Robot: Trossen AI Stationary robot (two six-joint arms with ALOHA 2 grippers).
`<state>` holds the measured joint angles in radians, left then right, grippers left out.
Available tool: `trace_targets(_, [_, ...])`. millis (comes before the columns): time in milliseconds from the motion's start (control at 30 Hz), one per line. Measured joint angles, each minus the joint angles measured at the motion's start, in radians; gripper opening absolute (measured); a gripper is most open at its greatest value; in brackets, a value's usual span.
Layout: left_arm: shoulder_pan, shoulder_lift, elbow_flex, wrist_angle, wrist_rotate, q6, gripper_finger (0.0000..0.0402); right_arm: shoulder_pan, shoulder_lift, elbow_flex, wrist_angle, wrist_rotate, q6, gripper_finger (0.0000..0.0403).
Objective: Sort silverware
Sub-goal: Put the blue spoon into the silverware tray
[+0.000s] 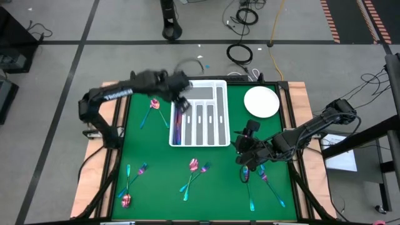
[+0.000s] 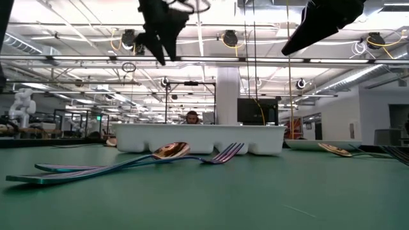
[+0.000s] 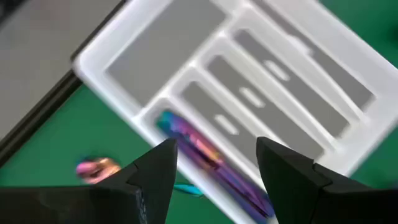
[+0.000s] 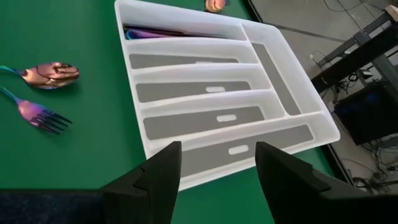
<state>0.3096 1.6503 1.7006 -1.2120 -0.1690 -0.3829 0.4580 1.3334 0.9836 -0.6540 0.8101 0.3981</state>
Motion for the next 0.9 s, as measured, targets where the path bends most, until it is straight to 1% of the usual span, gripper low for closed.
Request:
trace_targets(100, [-0.146,0.0,-0.037,0.04,-0.045,-0.003,0.0221,0.0,0.0,0.0,0.012,-0.002,0.001,0.0194])
trace_targets(233, [-0.325,0.008,-0.106,0.165,-0.056,-0.015,0.0221,0.0,0.0,0.0,0.04,-0.006,0.037,0.0194])
trace_targets(367, [-0.469,0.008,-0.152,0.255,-0.049,-0.029,0.0221,0.0,0.0,0.0,0.074,-0.007,0.094,0.0194])
trace_targets(500, [-0.588,0.009,-0.173,0.286,-0.068,-0.032,0.0221,0.0,0.0,0.0,0.113,-0.007,0.086,0.0194])
trace_targets(600, [-0.651,0.024,-0.171,0.325,-0.152,-0.065,0.0221,-0.001,0.0,0.0,0.125,-0.001,0.088,0.0194])
trace_targets(700, [-0.688,0.05,-0.171,0.302,-0.236,-0.099,0.0221,-0.003,0.0,0.0,0.132,-0.003,0.118,0.0194])
trace_targets(800, [-0.711,0.079,-0.171,0.296,-0.25,-0.137,0.0221,-0.003,0.0,0.0,0.136,-0.005,0.113,0.0194])
trace_targets(900, [-0.731,0.123,-0.171,0.337,-0.244,-0.182,0.0221,-0.003,0.0,0.0,0.157,-0.006,0.089,0.0194])
